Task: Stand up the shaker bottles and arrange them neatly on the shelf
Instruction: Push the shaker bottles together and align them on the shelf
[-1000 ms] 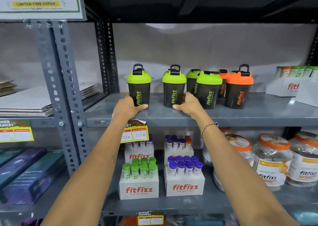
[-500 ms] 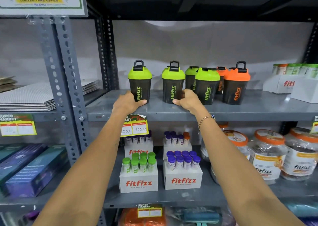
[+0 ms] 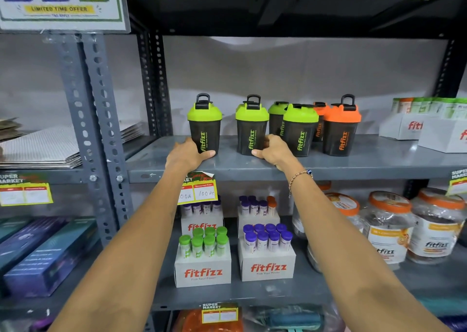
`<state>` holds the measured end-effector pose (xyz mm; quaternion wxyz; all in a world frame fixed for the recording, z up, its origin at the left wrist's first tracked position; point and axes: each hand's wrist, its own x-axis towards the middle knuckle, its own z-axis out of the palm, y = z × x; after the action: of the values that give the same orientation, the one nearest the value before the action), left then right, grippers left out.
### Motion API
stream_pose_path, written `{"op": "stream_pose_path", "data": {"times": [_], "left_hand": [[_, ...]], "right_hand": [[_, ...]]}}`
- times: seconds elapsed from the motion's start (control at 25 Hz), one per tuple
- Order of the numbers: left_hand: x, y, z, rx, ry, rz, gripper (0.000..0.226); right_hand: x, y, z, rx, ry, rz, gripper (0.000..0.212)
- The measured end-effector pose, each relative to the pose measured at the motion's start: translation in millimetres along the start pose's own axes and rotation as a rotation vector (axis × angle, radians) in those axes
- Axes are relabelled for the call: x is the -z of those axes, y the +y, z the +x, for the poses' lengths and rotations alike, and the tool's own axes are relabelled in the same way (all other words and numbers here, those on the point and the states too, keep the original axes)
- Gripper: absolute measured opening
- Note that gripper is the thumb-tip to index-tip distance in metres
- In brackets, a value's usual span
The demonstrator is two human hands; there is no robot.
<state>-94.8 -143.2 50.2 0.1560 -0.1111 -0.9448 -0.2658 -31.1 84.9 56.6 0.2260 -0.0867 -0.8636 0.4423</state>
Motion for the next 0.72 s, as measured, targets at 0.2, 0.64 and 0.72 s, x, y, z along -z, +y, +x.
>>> {"op": "stream_pose_path", "data": {"times": [0.2, 0.64, 0.72], "left_hand": [[-0.6, 0.2, -0.8, -0.005, 0.009, 0.009, 0.07], [0.6, 2.7, -3.9, 0.004, -0.005, 0.004, 0.074], [3.8, 3.2, -8.2, 0.005, 0.022, -0.038, 0.082]], "right_hand": [[-0.6, 3.5, 5.8, 0.002, -0.015, -0.017, 0.048], [-2.7, 4.4, 5.9, -0.016, -0.025, -0.04, 0.043], [-0.1, 3.0, 1.9, -0.026, -0.009, -0.079, 0.043]]}}
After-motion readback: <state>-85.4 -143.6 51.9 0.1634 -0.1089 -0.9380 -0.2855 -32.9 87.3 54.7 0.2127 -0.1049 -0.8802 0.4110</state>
